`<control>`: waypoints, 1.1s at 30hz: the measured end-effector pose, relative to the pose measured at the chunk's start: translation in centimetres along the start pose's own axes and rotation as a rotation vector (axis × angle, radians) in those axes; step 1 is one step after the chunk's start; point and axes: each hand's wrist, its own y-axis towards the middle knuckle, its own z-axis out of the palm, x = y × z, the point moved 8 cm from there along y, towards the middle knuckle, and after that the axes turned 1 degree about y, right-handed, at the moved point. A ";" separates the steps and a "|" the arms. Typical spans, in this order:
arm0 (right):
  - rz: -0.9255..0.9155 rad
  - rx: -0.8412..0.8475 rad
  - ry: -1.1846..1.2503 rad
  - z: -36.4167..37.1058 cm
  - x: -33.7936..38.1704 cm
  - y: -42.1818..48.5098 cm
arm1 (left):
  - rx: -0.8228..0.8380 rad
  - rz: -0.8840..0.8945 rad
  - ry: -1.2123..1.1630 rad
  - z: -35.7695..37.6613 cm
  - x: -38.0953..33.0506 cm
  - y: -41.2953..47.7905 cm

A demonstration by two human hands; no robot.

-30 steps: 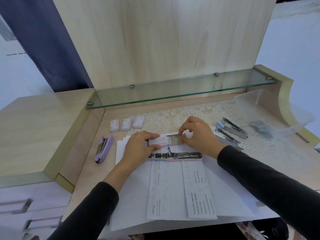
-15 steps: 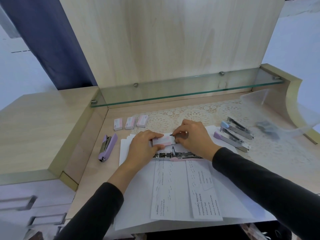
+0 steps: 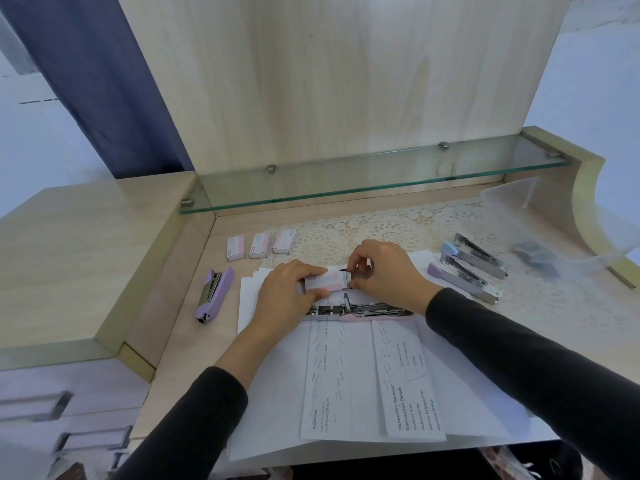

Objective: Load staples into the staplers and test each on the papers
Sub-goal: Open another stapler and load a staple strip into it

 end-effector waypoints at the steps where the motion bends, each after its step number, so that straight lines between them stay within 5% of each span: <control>1: 0.008 0.008 0.012 0.0 -0.1 0.0 | -0.002 0.001 -0.002 0.0 0.0 0.0; 19: 0.109 -0.049 0.376 -2.7 -2.1 -0.5 | 0.061 0.008 0.026 0.2 0.1 0.2; 33: 0.173 0.025 0.416 -4.1 -2.5 -4.1 | 0.106 -0.009 0.069 -0.3 -0.4 0.5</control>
